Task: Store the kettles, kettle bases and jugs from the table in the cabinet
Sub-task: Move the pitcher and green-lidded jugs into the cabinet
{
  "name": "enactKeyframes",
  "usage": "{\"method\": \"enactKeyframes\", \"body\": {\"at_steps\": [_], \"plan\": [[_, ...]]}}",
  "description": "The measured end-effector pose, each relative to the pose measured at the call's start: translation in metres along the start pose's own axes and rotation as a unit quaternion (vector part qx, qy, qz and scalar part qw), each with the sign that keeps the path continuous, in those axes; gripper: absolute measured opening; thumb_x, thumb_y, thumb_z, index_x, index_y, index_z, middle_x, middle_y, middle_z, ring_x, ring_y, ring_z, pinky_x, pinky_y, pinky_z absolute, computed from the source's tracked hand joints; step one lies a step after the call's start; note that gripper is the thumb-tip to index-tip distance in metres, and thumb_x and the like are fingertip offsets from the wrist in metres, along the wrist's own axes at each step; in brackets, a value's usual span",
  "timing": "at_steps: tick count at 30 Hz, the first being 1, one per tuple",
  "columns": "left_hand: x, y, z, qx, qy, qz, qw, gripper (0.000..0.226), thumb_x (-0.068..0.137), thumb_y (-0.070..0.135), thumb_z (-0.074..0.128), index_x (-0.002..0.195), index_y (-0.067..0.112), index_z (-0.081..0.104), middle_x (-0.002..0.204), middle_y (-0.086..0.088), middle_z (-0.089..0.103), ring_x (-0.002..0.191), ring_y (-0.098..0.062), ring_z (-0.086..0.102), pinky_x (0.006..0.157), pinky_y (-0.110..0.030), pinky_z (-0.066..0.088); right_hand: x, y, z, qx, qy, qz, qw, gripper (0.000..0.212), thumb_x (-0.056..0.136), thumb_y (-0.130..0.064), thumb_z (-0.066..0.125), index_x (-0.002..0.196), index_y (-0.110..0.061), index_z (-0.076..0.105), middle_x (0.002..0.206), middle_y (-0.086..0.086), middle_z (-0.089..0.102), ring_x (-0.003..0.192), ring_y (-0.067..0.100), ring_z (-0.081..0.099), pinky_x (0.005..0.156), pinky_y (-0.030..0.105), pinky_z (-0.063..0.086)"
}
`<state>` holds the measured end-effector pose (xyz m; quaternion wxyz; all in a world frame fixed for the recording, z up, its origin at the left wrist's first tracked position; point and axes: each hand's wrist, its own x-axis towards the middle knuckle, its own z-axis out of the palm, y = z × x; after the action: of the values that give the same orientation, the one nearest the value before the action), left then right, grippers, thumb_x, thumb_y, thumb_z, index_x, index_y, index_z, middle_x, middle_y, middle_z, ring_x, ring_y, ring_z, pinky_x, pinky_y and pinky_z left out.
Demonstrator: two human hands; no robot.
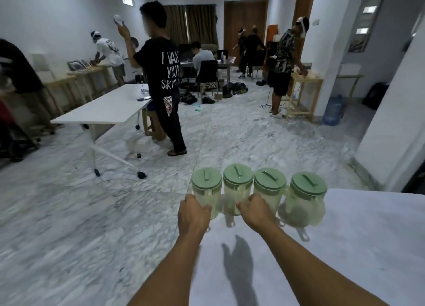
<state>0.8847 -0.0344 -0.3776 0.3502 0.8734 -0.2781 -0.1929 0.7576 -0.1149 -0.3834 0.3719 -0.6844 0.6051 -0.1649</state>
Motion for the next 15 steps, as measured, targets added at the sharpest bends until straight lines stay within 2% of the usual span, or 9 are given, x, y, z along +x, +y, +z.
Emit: {"method": "enactKeyframes", "body": {"at_steps": [3, 6, 8, 11, 15], "plan": [[0.031, 0.005, 0.028, 0.006, -0.018, -0.032, 0.999, 0.055, 0.079, 0.033, 0.075, 0.123, 0.008, 0.051, 0.125, -0.012, 0.06, 0.117, -0.033, 0.058, 0.091, -0.04, 0.049, 0.045, -0.001, 0.02, 0.027, -0.015, 0.05, 0.998, 0.045, 0.085, -0.033, 0.068, 0.116, -0.001, 0.06, 0.117, 0.018, 0.068, 0.107, 0.035, 0.065, 0.077, 0.031, 0.046], [0.053, 0.004, 0.052, 0.0, -0.047, -0.066, 0.997, 0.059, 0.071, 0.039, 0.079, 0.116, 0.01, 0.055, 0.116, -0.009, 0.064, 0.11, -0.033, 0.062, 0.085, -0.04, 0.051, 0.075, 0.001, 0.04, 0.068, -0.025, 0.097, 0.993, 0.052, 0.078, -0.033, 0.074, 0.119, -0.004, 0.058, 0.114, 0.015, 0.068, 0.105, 0.033, 0.066, 0.079, 0.032, 0.049], [0.063, 0.0, 0.061, -0.008, -0.051, -0.083, 0.995, 0.05, 0.077, 0.038, 0.073, 0.115, 0.009, 0.058, 0.115, -0.012, 0.066, 0.107, -0.035, 0.063, 0.085, -0.04, 0.053, 0.086, 0.002, 0.051, 0.081, -0.031, 0.107, 0.99, 0.051, 0.08, -0.034, 0.072, 0.119, -0.005, 0.059, 0.114, 0.014, 0.069, 0.105, 0.033, 0.066, 0.083, 0.033, 0.05], [0.077, -0.004, 0.061, -0.029, -0.036, -0.095, 0.994, 0.033, 0.09, 0.025, 0.059, 0.117, 0.005, 0.058, 0.118, -0.02, 0.065, 0.11, -0.04, 0.062, 0.087, -0.04, 0.05, 0.094, -0.002, 0.06, 0.103, -0.011, 0.114, 0.988, 0.037, 0.085, -0.027, 0.062, 0.114, -0.004, 0.061, 0.111, 0.018, 0.069, 0.102, 0.035, 0.066, 0.084, 0.036, 0.051], [0.094, -0.007, 0.034, -0.052, -0.028, -0.066, 0.996, 0.033, 0.095, 0.028, 0.054, 0.116, 0.003, 0.059, 0.118, -0.022, 0.065, 0.109, -0.04, 0.061, 0.088, -0.038, 0.048, 0.081, -0.022, 0.066, 0.148, 0.023, 0.107, 0.983, 0.035, 0.087, -0.026, 0.052, 0.111, -0.003, 0.061, 0.101, 0.015, 0.066, 0.091, 0.03, 0.062, 0.081, 0.037, 0.049]]}}
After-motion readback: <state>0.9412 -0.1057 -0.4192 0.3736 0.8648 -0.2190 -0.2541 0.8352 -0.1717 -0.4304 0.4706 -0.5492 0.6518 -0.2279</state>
